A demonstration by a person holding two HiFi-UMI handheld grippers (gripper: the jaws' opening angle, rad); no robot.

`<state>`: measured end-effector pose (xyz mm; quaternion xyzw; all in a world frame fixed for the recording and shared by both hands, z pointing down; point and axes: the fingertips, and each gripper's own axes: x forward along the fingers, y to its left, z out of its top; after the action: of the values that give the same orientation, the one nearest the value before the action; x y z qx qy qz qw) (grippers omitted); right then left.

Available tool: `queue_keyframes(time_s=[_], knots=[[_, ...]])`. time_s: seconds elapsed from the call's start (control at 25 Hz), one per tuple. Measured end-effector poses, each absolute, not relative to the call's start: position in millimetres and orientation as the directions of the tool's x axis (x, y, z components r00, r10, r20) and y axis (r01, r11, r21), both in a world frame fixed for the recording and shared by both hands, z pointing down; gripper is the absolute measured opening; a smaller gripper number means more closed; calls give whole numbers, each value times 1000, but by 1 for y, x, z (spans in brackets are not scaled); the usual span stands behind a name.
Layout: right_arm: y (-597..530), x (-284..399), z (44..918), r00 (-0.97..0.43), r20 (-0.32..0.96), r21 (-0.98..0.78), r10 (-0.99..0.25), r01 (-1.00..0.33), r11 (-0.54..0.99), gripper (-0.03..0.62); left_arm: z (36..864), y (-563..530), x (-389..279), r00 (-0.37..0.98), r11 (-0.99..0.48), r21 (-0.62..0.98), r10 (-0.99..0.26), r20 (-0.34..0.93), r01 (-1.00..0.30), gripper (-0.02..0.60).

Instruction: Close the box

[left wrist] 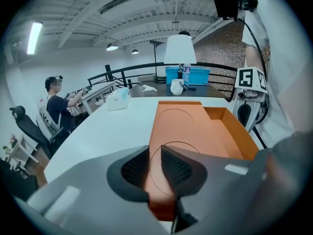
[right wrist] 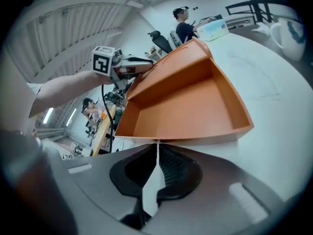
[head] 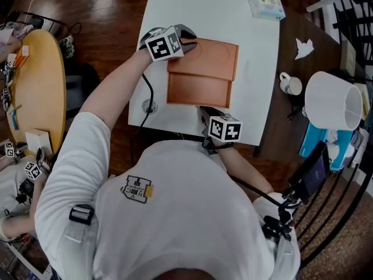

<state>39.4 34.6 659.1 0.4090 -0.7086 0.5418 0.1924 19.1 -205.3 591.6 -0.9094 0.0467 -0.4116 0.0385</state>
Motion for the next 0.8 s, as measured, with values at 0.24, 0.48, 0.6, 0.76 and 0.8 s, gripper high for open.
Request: queue_keyframes(time_s=[0.24,0.48,0.6,0.76,0.8], knots=[[36,45,666,-654,654,-739,-380,-659,-139,91,592,-206,18,662,-992,-109,-118,740,-56,51],[38,28,662,-706,638,-749,-307,-662,-31,179,591,-207,21,664,-994,-98,-111,740,-56,51],[30,28,665,-678,674,-710,-295,-704,-5,88,590,-207,22,664,-994,-93,-103,741,-51,51],[26,26,659,-667,682,-703,-299,-711,-19,69,589,-206,22,668,-996,-79,-93,739,-52,51],[22,26,657,-663,679,-703,-315,-710,-23,69,589,-206,22,670,-996,-73,-90,737,-53,51]])
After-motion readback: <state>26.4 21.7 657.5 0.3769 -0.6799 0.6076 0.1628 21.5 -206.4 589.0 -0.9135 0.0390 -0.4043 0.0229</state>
